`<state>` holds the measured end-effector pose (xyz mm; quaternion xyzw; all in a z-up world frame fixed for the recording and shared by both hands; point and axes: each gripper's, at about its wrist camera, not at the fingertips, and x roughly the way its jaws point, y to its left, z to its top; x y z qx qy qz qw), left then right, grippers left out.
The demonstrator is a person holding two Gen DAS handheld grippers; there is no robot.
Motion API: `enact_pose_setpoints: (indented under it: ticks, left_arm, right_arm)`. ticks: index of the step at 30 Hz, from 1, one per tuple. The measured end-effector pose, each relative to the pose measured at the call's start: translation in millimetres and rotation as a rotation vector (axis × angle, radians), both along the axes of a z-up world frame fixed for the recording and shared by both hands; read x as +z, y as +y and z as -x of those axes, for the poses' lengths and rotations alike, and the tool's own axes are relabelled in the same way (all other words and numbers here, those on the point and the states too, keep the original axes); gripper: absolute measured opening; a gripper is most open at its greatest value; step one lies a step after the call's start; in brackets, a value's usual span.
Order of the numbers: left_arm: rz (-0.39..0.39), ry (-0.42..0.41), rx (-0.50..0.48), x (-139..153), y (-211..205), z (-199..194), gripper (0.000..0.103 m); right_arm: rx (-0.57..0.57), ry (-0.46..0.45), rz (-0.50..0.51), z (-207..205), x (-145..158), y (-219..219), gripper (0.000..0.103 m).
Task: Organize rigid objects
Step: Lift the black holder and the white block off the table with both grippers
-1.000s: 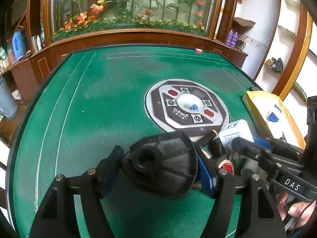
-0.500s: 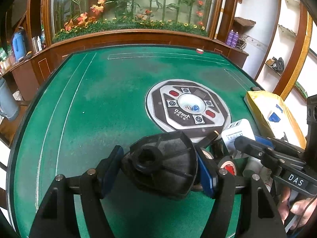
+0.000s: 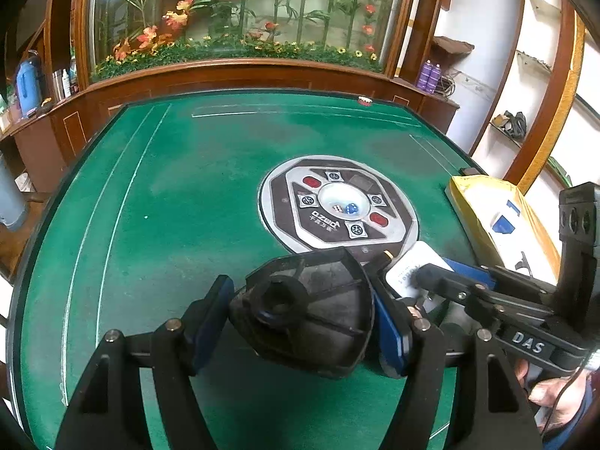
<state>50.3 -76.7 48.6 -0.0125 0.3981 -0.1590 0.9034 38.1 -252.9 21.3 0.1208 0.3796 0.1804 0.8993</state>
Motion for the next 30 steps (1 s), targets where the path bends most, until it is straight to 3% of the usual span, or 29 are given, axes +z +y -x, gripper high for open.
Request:
enact_pose_setpoints:
  ticks: [17, 22, 30]
  left_arm:
    - [0.025, 0.050, 0.022, -6, 8, -7, 0.071]
    - [0.023, 0.062, 0.023, -8, 8, -8, 0.071]
    - [0.018, 0.057, 0.014, -8, 7, -6, 0.071]
  right_arm:
    - [0.011, 0.051, -0.016, -6, -5, -5, 0.032]
    - [0.012, 0.037, 0.118, -6, -10, 12, 0.035]
    - [0.023, 0.002, 0.220, 0, -9, 22, 0.034]
